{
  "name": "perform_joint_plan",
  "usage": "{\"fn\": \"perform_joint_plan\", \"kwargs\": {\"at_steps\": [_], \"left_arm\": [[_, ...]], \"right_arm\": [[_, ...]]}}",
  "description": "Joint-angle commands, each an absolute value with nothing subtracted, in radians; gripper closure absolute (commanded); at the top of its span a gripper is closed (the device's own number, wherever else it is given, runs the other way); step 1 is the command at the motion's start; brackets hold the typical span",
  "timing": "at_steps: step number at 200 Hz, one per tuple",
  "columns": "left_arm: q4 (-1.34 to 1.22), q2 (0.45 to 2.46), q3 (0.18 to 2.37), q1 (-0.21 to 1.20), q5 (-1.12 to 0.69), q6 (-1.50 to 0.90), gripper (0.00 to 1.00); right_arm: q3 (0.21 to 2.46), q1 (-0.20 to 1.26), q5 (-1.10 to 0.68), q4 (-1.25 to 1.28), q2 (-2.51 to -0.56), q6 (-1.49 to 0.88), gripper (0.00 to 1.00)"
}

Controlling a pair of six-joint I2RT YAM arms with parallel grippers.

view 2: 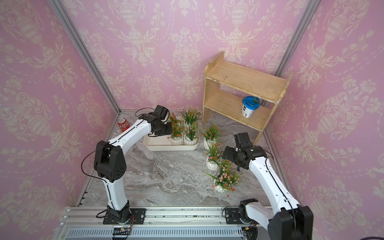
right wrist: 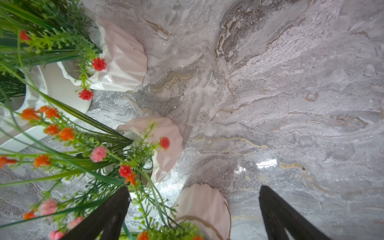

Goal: Put the potted gypsophila into the storage box
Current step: Place the baby's breath potted plant at the storage box.

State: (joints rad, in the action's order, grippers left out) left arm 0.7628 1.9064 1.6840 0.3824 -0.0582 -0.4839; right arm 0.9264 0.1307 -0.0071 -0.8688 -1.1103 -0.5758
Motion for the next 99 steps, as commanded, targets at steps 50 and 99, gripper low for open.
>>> {"fn": "perform_joint_plan", "kwargs": {"at_steps": [50, 99], "left_arm": [[0.807, 1.679, 1.574, 0.377, 0.026, -0.466, 0.20], [0.818, 1.513, 1.458, 0.375, 0.043, -0.475, 0.01]], "right_arm": [[1.041, 0.024, 0.001, -0.998, -1.097, -0.516, 0.00], [1.128, -0.100, -0.089, -1.075, -1.211, -0.409, 0.00]]}}
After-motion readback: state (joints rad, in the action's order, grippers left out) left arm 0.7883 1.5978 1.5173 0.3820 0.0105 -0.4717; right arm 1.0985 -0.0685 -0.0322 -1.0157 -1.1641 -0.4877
